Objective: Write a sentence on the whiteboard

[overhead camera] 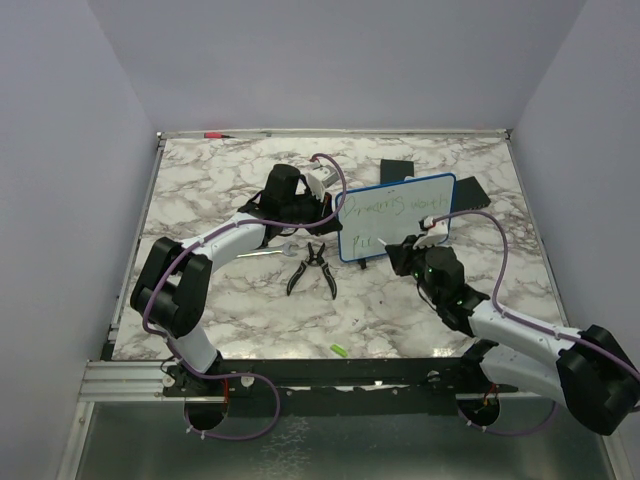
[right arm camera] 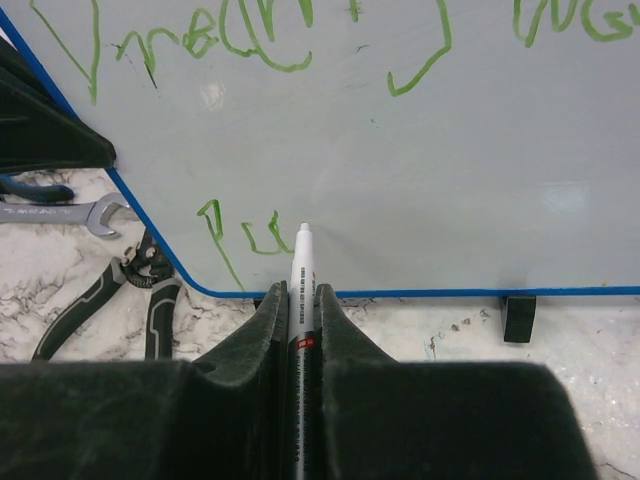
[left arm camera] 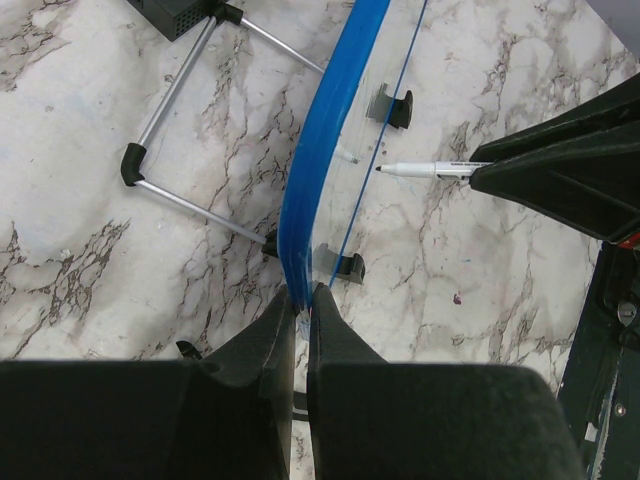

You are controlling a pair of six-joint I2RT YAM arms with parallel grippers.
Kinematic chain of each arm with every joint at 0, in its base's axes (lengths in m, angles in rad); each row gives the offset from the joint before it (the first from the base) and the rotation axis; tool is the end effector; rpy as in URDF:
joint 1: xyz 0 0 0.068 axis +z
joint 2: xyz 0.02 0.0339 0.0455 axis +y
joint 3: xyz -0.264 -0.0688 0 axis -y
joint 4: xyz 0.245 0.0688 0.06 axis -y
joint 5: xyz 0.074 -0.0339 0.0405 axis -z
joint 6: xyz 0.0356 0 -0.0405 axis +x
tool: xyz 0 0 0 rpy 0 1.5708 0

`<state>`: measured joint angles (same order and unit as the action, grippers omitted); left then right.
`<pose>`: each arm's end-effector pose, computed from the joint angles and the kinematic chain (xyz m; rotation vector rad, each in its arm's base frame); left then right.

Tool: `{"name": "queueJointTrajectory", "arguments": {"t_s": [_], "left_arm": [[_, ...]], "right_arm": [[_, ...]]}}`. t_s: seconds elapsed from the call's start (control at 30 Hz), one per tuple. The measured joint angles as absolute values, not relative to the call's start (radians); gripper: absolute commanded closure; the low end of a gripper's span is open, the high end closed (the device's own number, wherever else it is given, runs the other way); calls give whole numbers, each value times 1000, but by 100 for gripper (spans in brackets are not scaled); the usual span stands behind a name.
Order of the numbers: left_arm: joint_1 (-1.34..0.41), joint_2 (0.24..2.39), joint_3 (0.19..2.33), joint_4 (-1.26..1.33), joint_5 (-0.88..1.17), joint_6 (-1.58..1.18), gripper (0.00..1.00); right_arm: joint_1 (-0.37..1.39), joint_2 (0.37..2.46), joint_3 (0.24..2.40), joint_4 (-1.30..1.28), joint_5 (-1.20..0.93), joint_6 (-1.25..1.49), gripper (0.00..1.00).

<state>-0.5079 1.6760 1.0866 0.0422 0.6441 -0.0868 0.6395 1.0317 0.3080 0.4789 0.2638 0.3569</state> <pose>0.3149 -0.1997 0.2364 0.8350 1.9983 -1.0294 0.1764 0.1196 0.1965 -0.0697 1.8305 0.4676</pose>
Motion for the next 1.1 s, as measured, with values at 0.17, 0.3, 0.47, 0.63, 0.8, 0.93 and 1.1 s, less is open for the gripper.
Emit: {"name": "queueJointTrajectory", "arguments": {"t_s": [0.17,0.3,0.47,0.63,0.8,0.93,1.1], "left_arm": [[-508,1676,1087,42,644,-87,100],[-508,1676,1087,42,644,-86,100],[-508,1676,1087,42,644,-86,100],[-508,1676,1087,42,644,-86,100],[-508,1676,1087,42,644,-86,100],[-508,1676,1087,42,644,-86,100],[-508,1676,1087,42,644,-86,100]], "right_arm": [[640,1048,310,488,263,350,99],[640,1062,316,505,257,347,99],[640,1089,328,530,247,346,99],[640,1096,328,537,247,347,99],[640,1093,328,535,255,350,99],[640,1081,328,529,278,352,99],[640,1078,328,529,290,358,99]]}}
